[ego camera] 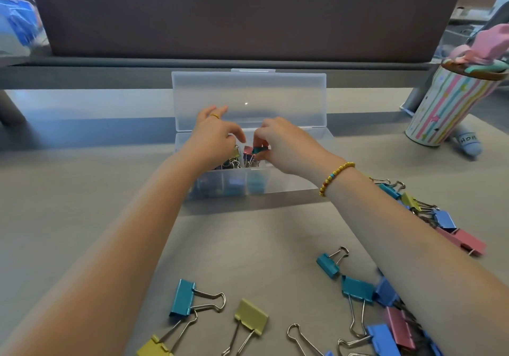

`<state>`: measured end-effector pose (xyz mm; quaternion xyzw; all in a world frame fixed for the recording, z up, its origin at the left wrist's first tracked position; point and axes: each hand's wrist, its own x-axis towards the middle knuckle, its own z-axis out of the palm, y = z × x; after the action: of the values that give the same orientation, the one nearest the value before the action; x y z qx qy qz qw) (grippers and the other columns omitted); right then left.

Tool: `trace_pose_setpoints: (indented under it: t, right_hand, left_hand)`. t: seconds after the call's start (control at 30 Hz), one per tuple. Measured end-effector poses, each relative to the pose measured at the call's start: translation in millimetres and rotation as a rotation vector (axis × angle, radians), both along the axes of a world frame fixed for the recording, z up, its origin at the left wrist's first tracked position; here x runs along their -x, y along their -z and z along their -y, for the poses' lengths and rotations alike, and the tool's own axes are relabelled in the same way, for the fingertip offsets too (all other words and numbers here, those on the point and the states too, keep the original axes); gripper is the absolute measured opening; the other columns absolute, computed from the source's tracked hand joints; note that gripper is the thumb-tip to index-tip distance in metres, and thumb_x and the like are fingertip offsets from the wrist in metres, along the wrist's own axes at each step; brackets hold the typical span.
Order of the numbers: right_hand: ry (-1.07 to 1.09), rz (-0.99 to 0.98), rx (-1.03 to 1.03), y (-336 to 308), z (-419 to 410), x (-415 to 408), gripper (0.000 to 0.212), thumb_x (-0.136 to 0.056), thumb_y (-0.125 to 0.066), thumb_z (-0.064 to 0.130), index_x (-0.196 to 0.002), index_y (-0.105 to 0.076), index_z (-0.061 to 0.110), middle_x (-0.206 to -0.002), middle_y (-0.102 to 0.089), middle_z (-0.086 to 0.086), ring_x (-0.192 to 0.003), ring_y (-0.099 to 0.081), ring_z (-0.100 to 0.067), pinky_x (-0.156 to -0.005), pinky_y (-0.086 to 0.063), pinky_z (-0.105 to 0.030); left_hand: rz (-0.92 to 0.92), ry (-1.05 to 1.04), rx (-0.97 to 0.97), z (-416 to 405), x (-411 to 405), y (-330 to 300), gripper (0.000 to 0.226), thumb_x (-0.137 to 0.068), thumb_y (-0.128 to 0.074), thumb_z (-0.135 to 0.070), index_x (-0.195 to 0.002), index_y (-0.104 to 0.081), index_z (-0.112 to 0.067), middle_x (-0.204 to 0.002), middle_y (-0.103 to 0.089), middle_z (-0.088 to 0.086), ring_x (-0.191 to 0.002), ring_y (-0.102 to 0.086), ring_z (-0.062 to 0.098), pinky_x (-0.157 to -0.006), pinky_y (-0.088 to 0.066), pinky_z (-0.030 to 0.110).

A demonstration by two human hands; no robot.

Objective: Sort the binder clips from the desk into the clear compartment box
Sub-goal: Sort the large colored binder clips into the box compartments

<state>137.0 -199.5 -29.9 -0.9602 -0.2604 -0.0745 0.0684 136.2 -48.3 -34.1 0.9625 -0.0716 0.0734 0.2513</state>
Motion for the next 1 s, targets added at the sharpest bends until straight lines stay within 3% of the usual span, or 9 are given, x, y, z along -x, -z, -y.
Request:
trace_pose_setpoints:
  t: [0.23,0.37,0.57,0.67,0.77,0.87,1.0]
  right_hand:
    - [0.013,-0.08,0.074,-6,-7,3,0.03,-0.089,-0.062,0.029,-0.115,-0.066,0.013,-0.098,-0.048,-0.001,-0.088,-0.044,-0.018,-0.071,-0.037,-0.029]
    - [0.043,-0.222,0.107,-11,-6,5,0.033,-0.092,-0.058,0.029,-0.12,-0.064,0.013,-0.113,-0.052,-0.005,-0.096,-0.049,-0.022,-0.077,-0.039,-0.028]
    - [0.094,-0.303,0.05,-14,1,9,0.034,-0.097,-0.044,0.005,-0.121,-0.064,0.019,-0.118,-0.056,-0.004,-0.096,-0.05,-0.021,-0.077,-0.036,-0.024]
    - [0.123,-0.232,0.026,-12,3,13,0.045,-0.094,-0.038,-0.004,-0.125,-0.06,0.02,-0.118,-0.055,-0.006,-0.103,-0.053,-0.023,-0.08,-0.04,-0.026]
    - [0.14,-0.1,-0.11,-16,17,25,0.038,-0.093,-0.035,-0.002,-0.113,-0.062,0.016,-0.114,-0.053,-0.006,-0.104,-0.051,-0.022,-0.079,-0.037,-0.025]
    - [0.181,-0.064,-0.28,-22,41,46,0.027,-0.09,-0.037,0.0,-0.089,-0.056,0.019,-0.1,-0.051,-0.002,-0.092,-0.049,-0.018,-0.073,-0.033,-0.023]
    - [0.213,-0.229,-0.217,-21,76,74,0.022,-0.09,-0.045,0.005,-0.083,-0.055,0.024,-0.087,-0.054,0.004,-0.085,-0.049,-0.015,-0.07,-0.034,-0.025]
  left_hand:
    - [0.006,0.003,0.004,-5,5,0,0.04,-0.092,-0.037,-0.002,-0.113,-0.065,-0.021,-0.156,-0.014,0.007,-0.144,0.001,0.023,-0.116,-0.006,0.038]
    - [-0.009,0.01,-0.014,-6,10,-2,0.04,-0.092,-0.037,-0.002,-0.116,-0.063,-0.022,-0.156,-0.012,0.008,-0.144,0.001,0.023,-0.116,-0.005,0.036]
    - [-0.029,0.026,-0.031,-6,19,-9,0.042,-0.092,-0.036,-0.003,-0.118,-0.062,-0.023,-0.157,-0.012,0.007,-0.144,0.002,0.023,-0.116,-0.004,0.037]
    - [0.001,0.06,-0.043,-2,25,-10,0.04,-0.091,-0.037,-0.003,-0.114,-0.064,-0.021,-0.15,-0.026,0.01,-0.141,-0.008,0.023,-0.113,-0.011,0.032]
    - [0.147,0.127,0.047,7,37,-12,0.03,-0.09,-0.041,-0.005,-0.105,-0.066,-0.014,-0.116,-0.049,0.006,-0.119,-0.036,0.021,-0.094,-0.028,0.022]
    - [0.243,0.246,0.106,27,59,-21,0.018,-0.089,-0.048,-0.007,-0.097,-0.064,-0.008,-0.087,-0.048,0.0,-0.083,-0.042,0.013,-0.07,-0.031,0.018]
    - [-0.089,0.439,-0.084,59,88,-20,0.021,-0.092,-0.051,-0.028,-0.109,-0.057,-0.017,-0.092,-0.051,-0.007,-0.083,-0.048,0.01,-0.07,-0.036,0.019]
